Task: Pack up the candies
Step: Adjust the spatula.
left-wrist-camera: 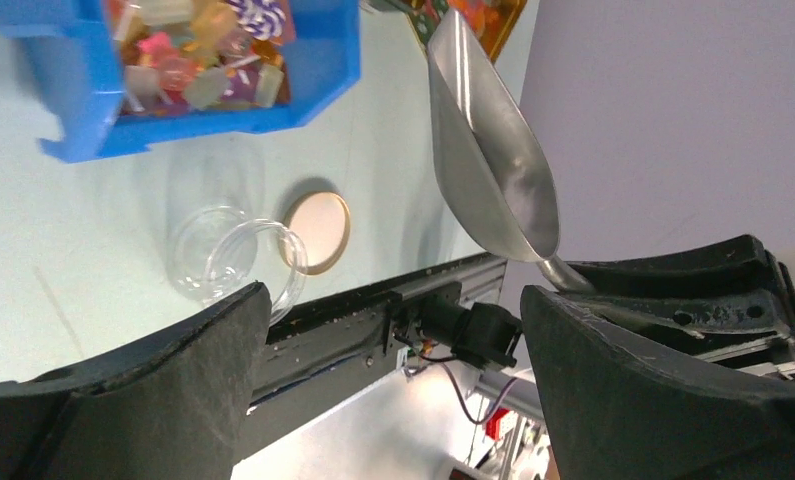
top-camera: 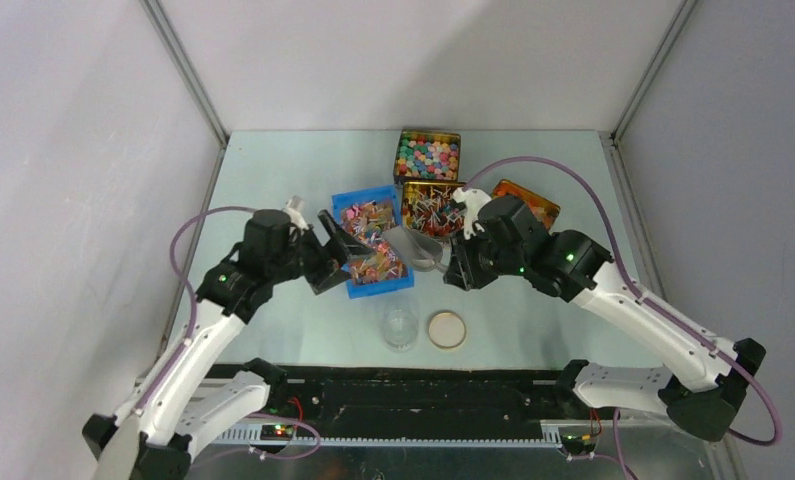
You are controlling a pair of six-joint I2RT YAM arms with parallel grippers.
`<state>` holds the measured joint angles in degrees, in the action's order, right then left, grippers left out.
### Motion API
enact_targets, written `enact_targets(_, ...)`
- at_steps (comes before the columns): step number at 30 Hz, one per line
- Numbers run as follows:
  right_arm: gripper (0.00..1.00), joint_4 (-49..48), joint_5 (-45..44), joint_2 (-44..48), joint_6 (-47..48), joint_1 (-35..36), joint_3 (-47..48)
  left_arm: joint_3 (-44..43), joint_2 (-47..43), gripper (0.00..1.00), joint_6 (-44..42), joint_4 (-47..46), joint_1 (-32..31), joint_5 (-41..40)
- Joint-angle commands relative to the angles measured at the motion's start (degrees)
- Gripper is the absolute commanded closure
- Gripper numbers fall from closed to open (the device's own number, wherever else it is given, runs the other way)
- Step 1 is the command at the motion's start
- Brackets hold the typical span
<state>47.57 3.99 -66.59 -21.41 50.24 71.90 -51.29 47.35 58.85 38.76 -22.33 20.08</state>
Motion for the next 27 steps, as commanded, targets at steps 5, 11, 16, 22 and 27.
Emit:
enact_targets(5,1.00,0.3,7.9,3.9,-0.3,-1.8,-0.7,-2.4,7.8,0.00,5.3,-14.6,-8.3,-2.7)
enact_targets(11,1.00,0.7,8.1,4.8,0.1,-1.5,-0.7,-3.2,12.5,0.02,5.1,-14.7,-10.8,-3.5)
enact_targets(16,1.00,0.3,8.4,5.1,-0.7,-1.6,-0.6,-2.4,14.6,0.08,5.0,-14.2,-11.5,-3.2)
enact_targets(22,1.00,0.9,7.6,3.9,-0.9,-1.8,0.6,-1.1,14.7,0.16,5.1,-13.8,-12.2,-3.5)
enact_targets(27,1.00,1.4,7.4,3.2,-0.5,-2.3,1.6,0.2,14.4,0.25,5.4,-12.9,-12.6,-4.0)
